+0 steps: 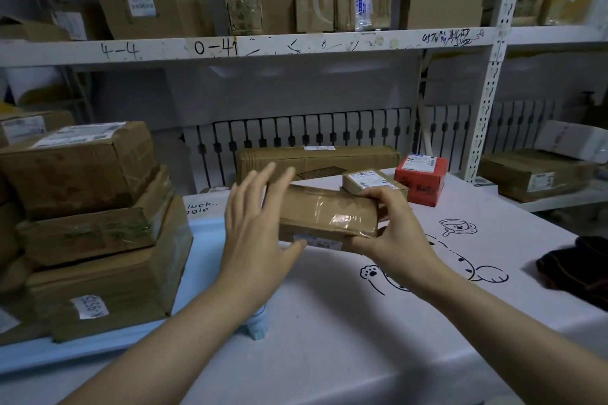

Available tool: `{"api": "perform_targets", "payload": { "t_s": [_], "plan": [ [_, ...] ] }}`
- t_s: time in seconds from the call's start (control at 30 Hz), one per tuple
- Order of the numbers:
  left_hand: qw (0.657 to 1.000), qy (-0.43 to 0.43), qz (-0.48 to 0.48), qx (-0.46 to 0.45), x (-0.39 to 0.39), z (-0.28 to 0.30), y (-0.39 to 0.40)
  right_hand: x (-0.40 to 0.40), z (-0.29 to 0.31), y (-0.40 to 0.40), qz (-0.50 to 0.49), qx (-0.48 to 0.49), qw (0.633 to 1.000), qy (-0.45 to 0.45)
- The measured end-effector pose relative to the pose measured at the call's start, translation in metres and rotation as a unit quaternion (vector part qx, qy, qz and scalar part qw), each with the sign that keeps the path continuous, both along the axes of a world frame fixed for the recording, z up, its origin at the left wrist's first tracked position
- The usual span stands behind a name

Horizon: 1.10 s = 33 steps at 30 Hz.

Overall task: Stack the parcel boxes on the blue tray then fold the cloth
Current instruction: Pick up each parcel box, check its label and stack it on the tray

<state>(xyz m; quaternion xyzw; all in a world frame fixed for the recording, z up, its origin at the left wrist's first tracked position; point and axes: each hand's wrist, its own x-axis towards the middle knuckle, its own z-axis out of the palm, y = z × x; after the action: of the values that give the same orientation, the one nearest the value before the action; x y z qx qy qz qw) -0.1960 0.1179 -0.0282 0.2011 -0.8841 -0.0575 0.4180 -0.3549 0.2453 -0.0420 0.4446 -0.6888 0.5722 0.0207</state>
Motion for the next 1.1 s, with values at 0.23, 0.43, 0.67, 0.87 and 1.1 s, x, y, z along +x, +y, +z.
{"api": "perform_targets", "payload": {
  "t_s": [0.23,0.43,0.67,0.87,1.1],
  "plan": [
    [0.996,-0.026,-0.008,-0.080,-0.008,0.002,0.003,0.005,0.006,-0.002,0.014,0.009,0.995,0.099],
    [1.000,0.003,-0.014,0.016,0.001,0.005,-0.004,0.005,0.012,0.006,0.030,0.023,0.999,0.003],
    [0.998,0.023,-0.055,0.032,0.008,0.000,-0.007,0.005,0.019,0.010,0.085,0.017,0.912,-0.401],
    [0.989,-0.007,-0.096,-0.114,0.012,-0.002,-0.009,0.000,0.013,0.007,0.168,0.038,0.840,-0.515],
    [0.970,-0.100,-0.061,-0.211,0.016,-0.008,-0.018,0.006,0.013,0.004,0.192,0.025,0.865,-0.463]
  ]
}}
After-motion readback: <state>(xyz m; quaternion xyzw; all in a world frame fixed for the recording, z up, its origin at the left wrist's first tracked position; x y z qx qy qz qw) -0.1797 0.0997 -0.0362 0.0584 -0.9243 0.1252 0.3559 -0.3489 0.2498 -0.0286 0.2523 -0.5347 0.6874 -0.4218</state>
